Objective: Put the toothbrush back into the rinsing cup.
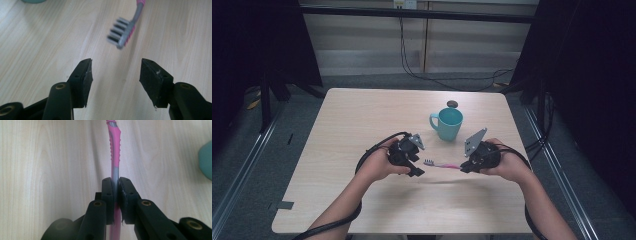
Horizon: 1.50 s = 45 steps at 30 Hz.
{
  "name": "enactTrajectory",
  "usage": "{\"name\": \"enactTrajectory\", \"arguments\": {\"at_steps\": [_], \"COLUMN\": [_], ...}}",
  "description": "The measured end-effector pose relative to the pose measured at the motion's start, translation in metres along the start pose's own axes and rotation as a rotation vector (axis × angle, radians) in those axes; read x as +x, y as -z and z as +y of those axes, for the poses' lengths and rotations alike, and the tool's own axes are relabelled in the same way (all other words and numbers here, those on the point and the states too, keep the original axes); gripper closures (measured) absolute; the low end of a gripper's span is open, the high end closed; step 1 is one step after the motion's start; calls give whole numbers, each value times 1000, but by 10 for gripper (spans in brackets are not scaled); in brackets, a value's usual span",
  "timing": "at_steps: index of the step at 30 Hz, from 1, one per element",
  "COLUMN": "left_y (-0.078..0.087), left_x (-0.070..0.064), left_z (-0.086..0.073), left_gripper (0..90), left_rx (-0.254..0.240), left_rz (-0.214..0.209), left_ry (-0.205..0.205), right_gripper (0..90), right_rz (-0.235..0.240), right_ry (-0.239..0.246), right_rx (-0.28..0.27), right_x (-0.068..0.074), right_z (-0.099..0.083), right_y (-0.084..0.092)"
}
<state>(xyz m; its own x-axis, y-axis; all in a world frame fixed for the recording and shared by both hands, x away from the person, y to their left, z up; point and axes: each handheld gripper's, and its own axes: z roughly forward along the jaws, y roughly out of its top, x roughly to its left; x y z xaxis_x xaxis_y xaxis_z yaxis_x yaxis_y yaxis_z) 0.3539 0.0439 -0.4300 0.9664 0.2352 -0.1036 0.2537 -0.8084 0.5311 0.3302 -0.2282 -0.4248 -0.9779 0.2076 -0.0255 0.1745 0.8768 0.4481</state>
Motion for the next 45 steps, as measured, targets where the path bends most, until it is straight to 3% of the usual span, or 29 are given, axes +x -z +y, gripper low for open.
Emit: {"name": "enactTrajectory", "arguments": {"at_steps": [4, 16, 35, 45], "left_y": [-3, -7, -9, -7], "left_x": [0, -1, -3, -2], "left_z": [-4, 0, 5, 4], "left_gripper": [453, 489, 511, 512], "left_rx": [-19, -35, -75, -79], "left_rz": [-10, -27, -29, -24], "left_ry": [25, 62, 81, 92], "right_gripper": [830, 829, 829, 829], "right_rz": [-7, -35, -73, -68], "right_ry": [-34, -108, -135, -130], "right_rx": [-47, -84, -118, -128], "right_x": [-4, -7, -5, -3], "right_z": [-5, -7, 0, 5], "right_y": [3, 4, 2, -1]}}
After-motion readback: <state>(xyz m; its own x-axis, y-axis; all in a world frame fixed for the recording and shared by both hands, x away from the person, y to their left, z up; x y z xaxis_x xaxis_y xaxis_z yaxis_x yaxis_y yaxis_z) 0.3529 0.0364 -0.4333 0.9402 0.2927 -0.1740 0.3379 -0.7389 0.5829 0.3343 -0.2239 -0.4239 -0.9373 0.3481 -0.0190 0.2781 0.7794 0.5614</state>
